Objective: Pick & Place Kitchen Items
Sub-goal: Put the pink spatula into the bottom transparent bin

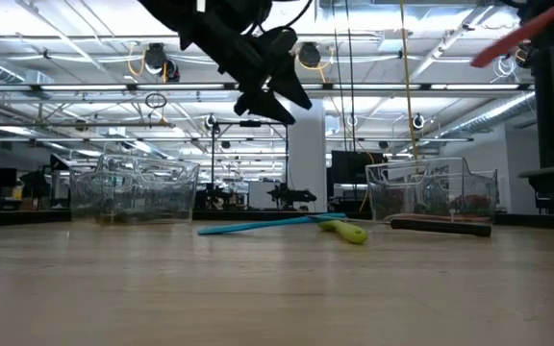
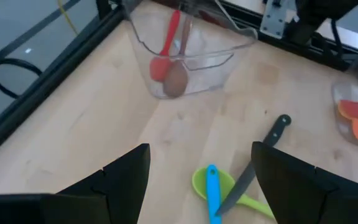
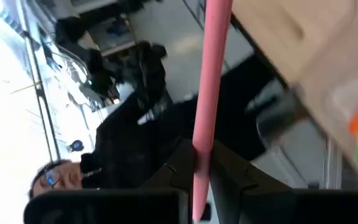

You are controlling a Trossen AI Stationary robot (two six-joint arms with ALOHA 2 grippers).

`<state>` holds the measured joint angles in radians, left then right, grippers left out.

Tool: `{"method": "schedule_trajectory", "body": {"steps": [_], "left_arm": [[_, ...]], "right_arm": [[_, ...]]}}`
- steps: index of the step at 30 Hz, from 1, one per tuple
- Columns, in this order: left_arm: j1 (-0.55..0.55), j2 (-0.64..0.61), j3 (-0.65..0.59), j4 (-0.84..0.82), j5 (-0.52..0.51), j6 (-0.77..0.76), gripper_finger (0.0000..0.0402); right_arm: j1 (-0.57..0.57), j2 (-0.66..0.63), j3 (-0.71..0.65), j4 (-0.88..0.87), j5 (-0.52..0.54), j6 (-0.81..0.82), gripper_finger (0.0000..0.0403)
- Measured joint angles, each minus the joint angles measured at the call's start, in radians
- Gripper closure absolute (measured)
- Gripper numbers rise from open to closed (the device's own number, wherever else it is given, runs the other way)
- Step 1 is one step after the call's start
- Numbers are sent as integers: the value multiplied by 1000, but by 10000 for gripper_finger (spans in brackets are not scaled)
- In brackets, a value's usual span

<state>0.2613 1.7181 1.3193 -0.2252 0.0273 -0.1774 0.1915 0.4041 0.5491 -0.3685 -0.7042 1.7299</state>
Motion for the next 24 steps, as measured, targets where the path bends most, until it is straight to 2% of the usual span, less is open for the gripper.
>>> {"method": "schedule_trajectory", "body": {"steps": [4, 6, 10, 16, 24], "left_arm": [[-7, -18, -56, 77, 51, 14, 117], [-13, -29, -85, 145, 64, 16, 117], [-23, -76, -144, 177, 74, 27, 117], [-27, -203, -274, 240, 78, 52, 117], [-28, -414, -520, 397, 80, 48, 117]], "right_arm": [[112, -6, 0, -45, 32, 116, 382], [166, -3, 0, -49, 70, 154, 382], [271, 2, 0, -58, 169, 215, 382], [418, 35, 20, -110, 291, 301, 382], [572, 132, 93, -156, 425, 411, 382]]}}
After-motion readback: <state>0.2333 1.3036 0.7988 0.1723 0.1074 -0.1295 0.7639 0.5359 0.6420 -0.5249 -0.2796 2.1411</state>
